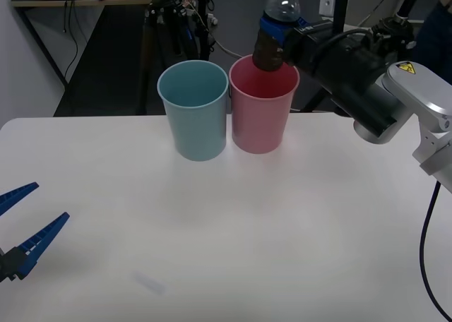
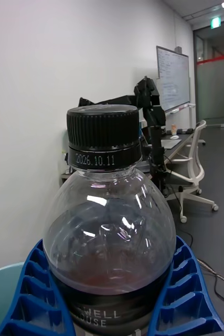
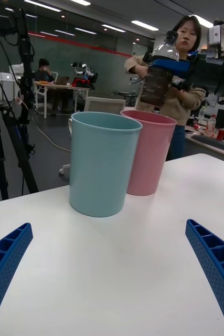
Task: Grasp the object on the table and drop it into the matching bin: aluminum can to the light blue bin, PET bottle to the pink bin.
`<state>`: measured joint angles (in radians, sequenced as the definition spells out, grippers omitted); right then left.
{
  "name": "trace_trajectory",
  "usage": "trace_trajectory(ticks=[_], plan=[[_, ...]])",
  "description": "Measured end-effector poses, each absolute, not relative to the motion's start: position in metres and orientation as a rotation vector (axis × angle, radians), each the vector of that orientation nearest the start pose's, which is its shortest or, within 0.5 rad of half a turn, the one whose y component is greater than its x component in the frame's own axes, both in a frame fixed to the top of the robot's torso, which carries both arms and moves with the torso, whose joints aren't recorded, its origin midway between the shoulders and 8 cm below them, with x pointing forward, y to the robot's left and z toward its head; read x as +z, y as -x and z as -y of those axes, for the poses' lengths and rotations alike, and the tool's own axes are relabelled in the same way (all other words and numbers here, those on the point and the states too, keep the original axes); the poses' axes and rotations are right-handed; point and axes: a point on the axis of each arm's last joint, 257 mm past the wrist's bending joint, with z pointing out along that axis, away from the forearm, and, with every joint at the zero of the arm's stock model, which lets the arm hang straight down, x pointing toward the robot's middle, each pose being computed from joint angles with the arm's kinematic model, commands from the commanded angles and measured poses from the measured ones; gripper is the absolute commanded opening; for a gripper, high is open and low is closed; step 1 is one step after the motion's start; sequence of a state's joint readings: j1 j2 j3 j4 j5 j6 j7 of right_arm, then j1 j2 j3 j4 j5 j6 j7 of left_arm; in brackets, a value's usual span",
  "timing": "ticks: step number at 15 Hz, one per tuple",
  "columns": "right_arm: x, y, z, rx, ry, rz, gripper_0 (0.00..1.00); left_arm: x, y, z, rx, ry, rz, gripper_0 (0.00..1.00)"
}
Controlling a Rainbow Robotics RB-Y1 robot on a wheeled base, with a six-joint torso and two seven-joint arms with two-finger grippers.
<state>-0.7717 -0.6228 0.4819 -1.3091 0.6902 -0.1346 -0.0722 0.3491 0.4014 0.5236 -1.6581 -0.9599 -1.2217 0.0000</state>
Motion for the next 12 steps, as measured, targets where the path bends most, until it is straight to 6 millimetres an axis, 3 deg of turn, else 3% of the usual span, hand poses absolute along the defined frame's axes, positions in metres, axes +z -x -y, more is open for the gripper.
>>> trace_trajectory(ticks=[1, 2, 3, 12], plan=[[0.0142, -0.6516, 0.0947, 0.552, 0.393, -1.349, 0.03, -0.1689, -0.3423, -0.3297, -0.567, -0.465, -1.441, 1.00], [0.0155, -0.6517, 0.0949, 0.553, 0.390, -1.346, 0.71, -0.1689, -0.3423, -0.3297, -0.567, -0.465, -1.441, 1.00], [0.0167, -0.6517, 0.0940, 0.559, 0.384, -1.344, 1.00, -0.1689, -0.3423, -0.3297, -0.567, -0.465, -1.441, 1.00], [0.0199, -0.6512, 0.0896, 0.574, 0.372, -1.337, 1.00, -0.1689, -0.3423, -0.3297, -0.567, -0.465, -1.441, 1.00]])
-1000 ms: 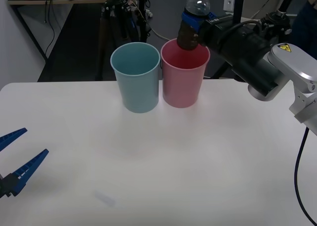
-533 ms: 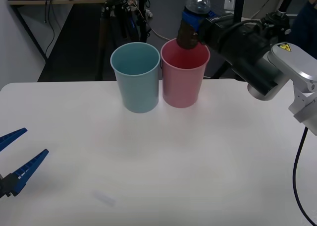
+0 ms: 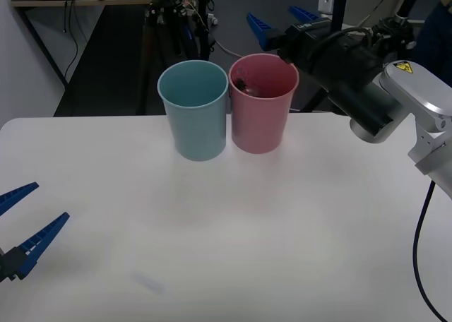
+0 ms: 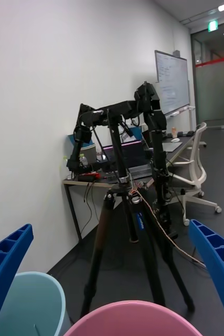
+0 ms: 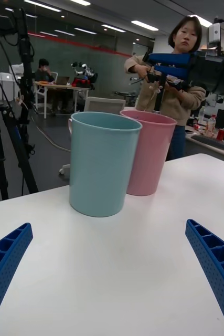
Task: Grasp the object on the table and drop it into the matching bin: aluminum can to the light blue bin, PET bottle to the pink bin.
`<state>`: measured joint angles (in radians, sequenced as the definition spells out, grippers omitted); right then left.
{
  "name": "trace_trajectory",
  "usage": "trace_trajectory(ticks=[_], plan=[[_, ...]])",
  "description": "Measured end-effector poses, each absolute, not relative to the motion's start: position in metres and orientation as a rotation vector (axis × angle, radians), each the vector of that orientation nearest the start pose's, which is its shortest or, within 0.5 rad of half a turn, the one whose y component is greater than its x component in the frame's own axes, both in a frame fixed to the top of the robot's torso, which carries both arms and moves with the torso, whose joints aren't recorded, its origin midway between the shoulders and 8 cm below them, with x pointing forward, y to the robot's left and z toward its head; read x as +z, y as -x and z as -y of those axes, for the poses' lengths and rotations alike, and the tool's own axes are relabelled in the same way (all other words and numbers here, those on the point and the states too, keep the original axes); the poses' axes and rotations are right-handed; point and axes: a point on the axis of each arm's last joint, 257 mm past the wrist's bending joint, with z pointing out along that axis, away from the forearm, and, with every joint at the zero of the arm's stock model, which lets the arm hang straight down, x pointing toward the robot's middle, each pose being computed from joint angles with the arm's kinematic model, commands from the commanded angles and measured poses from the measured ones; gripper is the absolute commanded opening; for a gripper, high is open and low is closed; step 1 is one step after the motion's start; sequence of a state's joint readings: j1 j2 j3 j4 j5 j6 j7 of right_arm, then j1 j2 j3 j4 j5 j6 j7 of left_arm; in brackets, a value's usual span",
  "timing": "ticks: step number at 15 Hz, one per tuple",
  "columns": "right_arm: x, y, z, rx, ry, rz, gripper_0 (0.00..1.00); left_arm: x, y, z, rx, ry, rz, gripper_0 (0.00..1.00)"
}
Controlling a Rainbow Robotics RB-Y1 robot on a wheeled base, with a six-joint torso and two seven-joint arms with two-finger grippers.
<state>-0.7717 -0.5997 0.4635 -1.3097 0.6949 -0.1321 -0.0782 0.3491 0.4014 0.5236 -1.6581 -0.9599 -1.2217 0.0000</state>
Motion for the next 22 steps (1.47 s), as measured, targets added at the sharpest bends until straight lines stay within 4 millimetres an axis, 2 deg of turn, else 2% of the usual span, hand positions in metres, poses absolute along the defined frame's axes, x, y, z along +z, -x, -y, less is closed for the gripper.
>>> trace_trajectory(ticks=[8, 11, 16, 22], plan=[[0.024, -0.645, 0.082, 0.585, 0.397, -1.320, 1.00, -0.169, -0.342, -0.330, -0.567, -0.465, -1.441, 1.00], [0.029, -0.637, 0.085, 0.594, 0.399, -1.308, 1.00, -0.169, -0.342, -0.330, -0.567, -0.465, -1.441, 1.00], [0.031, -0.601, 0.100, 0.603, 0.452, -1.290, 1.00, -0.169, -0.342, -0.330, -0.567, -0.465, -1.441, 1.00], [0.028, -0.552, 0.134, 0.614, 0.488, -1.281, 1.00, -0.169, -0.342, -0.330, -0.567, -0.465, -1.441, 1.00]])
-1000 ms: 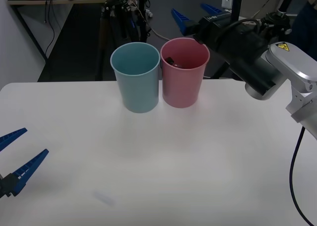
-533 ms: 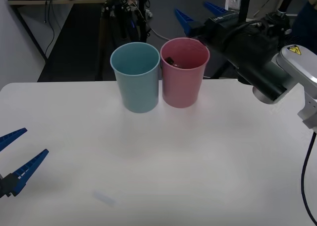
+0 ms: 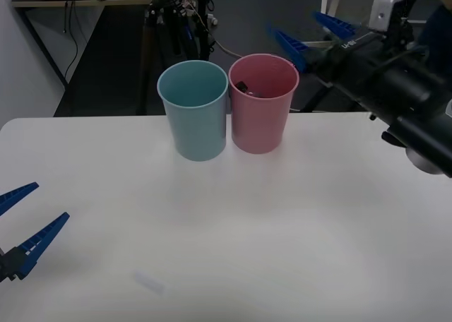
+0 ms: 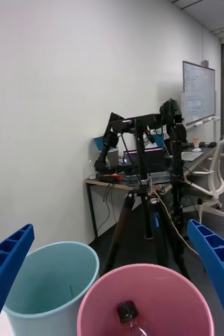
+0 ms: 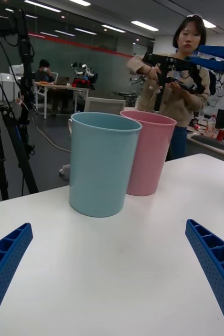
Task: Grasp the object on the table and drop it into the matching bin: aluminum can to the light blue bin, PET bottle to the pink bin.
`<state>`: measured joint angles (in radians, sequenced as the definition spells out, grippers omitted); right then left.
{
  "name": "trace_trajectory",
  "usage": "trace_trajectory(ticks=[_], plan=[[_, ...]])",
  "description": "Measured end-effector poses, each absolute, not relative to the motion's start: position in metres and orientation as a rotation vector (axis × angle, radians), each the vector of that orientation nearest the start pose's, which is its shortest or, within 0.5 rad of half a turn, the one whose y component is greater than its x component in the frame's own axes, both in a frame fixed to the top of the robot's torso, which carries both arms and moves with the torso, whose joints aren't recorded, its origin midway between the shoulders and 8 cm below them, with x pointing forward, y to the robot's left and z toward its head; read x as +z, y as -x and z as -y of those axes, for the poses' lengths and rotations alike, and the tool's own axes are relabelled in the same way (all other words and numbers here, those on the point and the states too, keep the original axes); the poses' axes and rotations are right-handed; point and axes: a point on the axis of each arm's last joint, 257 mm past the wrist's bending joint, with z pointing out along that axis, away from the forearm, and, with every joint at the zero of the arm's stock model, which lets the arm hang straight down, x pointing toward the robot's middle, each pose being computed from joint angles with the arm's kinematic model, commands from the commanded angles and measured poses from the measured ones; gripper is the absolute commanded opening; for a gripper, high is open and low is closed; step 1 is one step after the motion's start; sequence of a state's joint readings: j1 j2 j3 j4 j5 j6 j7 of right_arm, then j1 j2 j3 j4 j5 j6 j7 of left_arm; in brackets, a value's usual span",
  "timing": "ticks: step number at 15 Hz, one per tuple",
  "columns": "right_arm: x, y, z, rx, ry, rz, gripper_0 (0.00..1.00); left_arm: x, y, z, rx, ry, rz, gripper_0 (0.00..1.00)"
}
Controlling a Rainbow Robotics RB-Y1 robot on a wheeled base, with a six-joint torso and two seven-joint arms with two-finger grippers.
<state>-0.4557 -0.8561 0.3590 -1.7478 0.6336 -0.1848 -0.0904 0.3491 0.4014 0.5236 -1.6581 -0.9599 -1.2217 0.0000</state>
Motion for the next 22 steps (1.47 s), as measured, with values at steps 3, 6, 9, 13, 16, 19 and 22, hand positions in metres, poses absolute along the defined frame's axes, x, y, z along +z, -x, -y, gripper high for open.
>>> trace_trajectory(ticks=[3, 6, 9, 13, 16, 19, 22], plan=[[0.018, -0.528, 0.150, 0.650, 0.520, -1.286, 1.00, -0.169, -0.342, -0.330, -0.567, -0.465, -1.441, 1.00], [0.004, -0.500, 0.162, 0.682, 0.562, -1.283, 1.00, -0.169, -0.342, -0.330, -0.567, -0.465, -1.441, 1.00], [-0.014, -0.468, 0.172, 0.699, 0.607, -1.294, 1.00, -0.169, -0.342, -0.330, -0.567, -0.465, -1.441, 1.00], [-0.043, -0.429, 0.184, 0.715, 0.673, -1.333, 1.00, -0.169, -0.342, -0.330, -0.567, -0.465, -1.441, 1.00], [-0.063, -0.405, 0.193, 0.722, 0.708, -1.348, 1.00, -0.169, -0.342, -0.330, -0.567, -0.465, -1.441, 1.00], [-0.085, -0.385, 0.195, 0.718, 0.722, -1.349, 1.00, -0.169, -0.342, -0.330, -0.567, -0.465, -1.441, 1.00], [-0.107, -0.367, 0.202, 0.712, 0.714, -1.373, 1.00, -0.169, -0.342, -0.330, -0.567, -0.465, -1.441, 1.00]])
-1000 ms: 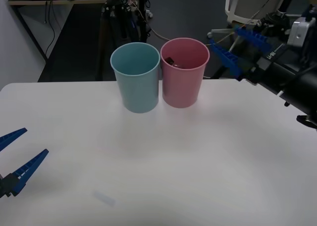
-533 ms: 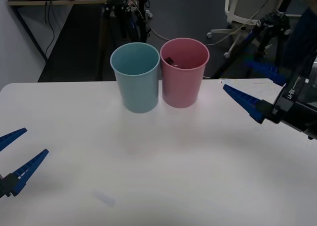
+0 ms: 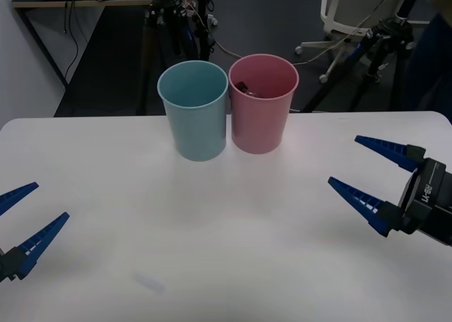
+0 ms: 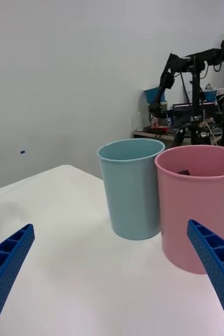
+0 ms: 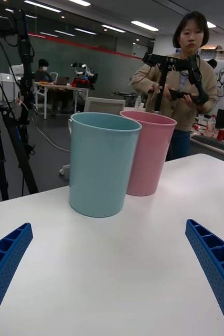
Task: Grasp the object on the table and drop it into the matching bin: aluminum can to the light blue bin, PET bottle to the pink bin.
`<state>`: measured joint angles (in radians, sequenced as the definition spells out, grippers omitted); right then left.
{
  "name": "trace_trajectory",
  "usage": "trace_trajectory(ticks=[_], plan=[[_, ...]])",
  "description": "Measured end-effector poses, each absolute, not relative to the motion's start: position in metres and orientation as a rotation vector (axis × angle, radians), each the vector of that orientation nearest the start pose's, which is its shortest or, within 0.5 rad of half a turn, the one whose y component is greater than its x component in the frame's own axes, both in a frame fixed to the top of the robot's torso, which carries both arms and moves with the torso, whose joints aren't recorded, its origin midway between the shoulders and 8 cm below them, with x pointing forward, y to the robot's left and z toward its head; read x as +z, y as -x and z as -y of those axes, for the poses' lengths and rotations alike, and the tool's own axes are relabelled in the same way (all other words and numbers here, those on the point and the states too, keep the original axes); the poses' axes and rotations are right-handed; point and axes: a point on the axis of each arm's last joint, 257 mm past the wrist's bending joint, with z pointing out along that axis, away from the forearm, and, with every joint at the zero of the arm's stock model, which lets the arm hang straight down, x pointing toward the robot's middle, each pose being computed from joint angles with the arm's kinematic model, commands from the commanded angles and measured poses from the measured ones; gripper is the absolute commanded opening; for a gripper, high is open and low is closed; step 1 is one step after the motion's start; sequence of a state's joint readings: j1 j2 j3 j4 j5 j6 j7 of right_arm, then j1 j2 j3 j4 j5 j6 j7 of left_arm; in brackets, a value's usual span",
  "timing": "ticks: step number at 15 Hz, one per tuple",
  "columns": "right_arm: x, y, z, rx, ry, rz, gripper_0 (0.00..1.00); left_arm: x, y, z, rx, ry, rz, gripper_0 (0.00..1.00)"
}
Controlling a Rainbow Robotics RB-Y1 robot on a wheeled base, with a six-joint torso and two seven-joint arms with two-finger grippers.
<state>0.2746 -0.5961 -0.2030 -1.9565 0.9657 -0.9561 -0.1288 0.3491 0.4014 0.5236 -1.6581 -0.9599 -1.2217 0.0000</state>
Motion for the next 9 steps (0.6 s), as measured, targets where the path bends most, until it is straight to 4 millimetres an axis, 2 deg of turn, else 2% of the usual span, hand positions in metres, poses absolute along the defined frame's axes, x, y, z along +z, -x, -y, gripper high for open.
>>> trace_trajectory(ticks=[5, 9], plan=[[-0.128, -0.348, 0.224, 0.694, 0.655, -1.422, 1.00, -0.169, -0.342, -0.330, -0.567, -0.465, -1.441, 1.00], [-0.132, -0.345, 0.244, 0.651, 0.620, -1.449, 1.00, -0.169, -0.342, -0.330, -0.567, -0.465, -1.441, 1.00]])
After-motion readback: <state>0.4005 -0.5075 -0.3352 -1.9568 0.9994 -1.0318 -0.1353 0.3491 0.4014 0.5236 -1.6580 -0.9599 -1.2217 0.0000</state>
